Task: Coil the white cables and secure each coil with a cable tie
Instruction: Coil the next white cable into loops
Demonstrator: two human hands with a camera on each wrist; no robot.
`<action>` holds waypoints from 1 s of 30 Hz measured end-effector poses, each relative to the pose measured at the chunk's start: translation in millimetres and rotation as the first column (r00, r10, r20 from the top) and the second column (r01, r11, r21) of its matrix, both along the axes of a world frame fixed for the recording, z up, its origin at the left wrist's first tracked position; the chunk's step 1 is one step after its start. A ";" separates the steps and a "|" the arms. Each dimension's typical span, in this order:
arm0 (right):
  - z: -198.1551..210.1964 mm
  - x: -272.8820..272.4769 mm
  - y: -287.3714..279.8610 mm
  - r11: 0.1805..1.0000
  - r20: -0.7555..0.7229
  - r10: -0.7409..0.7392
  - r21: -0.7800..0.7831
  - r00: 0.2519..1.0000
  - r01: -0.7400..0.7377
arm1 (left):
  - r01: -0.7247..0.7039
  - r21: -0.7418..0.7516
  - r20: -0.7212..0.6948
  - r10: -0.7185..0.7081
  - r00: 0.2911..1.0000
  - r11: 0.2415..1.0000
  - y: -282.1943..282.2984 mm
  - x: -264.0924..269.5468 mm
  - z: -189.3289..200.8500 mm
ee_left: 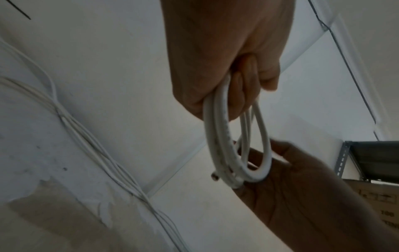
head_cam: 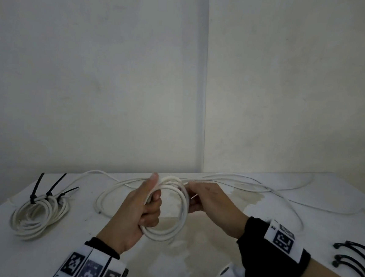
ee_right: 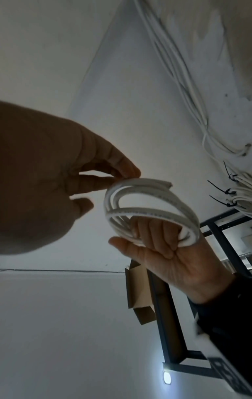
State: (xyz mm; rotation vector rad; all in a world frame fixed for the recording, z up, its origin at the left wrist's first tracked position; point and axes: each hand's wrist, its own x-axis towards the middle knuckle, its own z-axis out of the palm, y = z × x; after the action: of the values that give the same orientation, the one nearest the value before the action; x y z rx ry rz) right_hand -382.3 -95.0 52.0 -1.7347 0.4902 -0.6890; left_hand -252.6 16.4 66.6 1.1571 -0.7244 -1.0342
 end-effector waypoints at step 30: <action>15.8 -9.6 21.1 0.986 -0.334 -0.079 -0.163 0.939 0.025 | -0.239 -0.029 0.144 0.240 0.960 0.971 -10.9 -13.6 -9.0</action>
State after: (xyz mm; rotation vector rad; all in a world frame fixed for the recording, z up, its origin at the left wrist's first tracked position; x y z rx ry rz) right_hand -391.9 -73.9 67.9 -2.0087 0.7380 -0.4737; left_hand -266.2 5.6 57.6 1.2865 -0.6844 -0.7469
